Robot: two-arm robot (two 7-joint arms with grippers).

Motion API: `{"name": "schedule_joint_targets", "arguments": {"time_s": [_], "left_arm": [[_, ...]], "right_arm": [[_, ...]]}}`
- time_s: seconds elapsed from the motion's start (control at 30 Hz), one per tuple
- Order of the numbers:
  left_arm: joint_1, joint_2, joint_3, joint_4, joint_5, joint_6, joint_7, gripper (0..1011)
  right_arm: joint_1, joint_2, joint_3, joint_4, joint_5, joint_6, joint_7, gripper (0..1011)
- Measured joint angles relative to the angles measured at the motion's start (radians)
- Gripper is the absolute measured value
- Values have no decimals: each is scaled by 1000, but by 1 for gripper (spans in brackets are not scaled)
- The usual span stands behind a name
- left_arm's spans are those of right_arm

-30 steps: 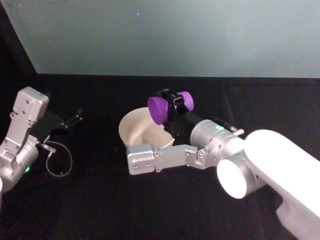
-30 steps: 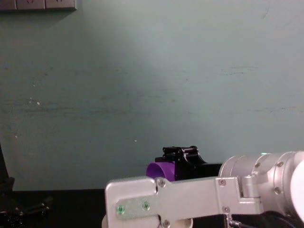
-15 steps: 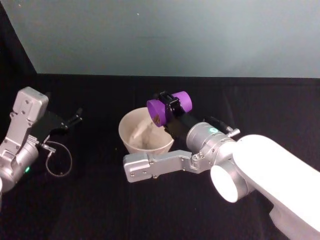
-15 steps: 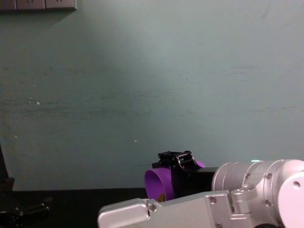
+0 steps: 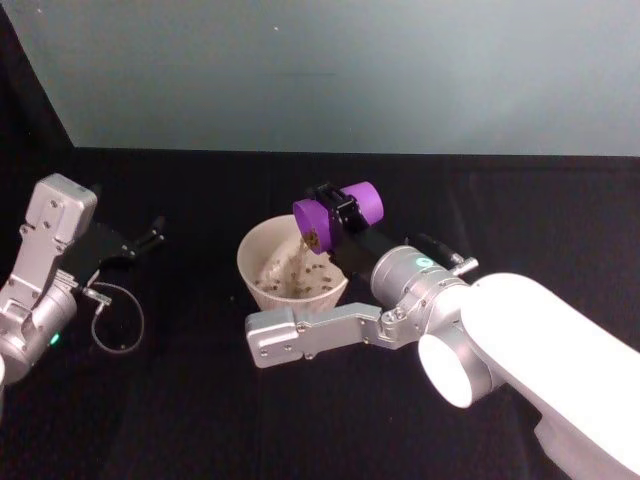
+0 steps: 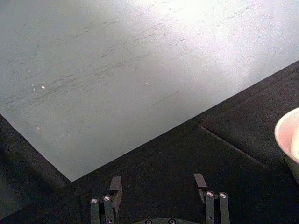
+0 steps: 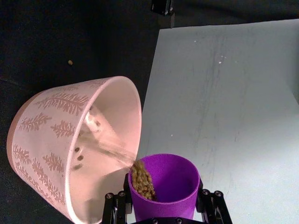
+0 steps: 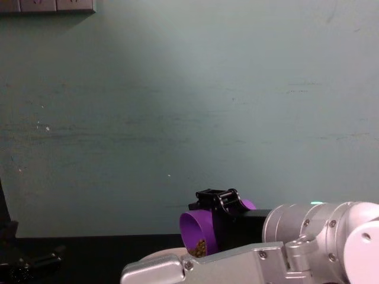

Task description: Pick up the cup and pour the mung beans from the cup into the bowl.

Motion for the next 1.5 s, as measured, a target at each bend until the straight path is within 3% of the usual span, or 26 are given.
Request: {"name": "schedule_joint_targets", "arguments": {"time_s": [0.53, 1.5], "left_arm": [[0, 0, 0, 0, 0, 0, 0, 1000], [0, 0, 0, 0, 0, 0, 0, 1000]], "right_arm": [[-4, -11, 13, 6, -15, -15, 3, 734], [-1, -9, 4, 9, -41, -22, 7, 734]]}}
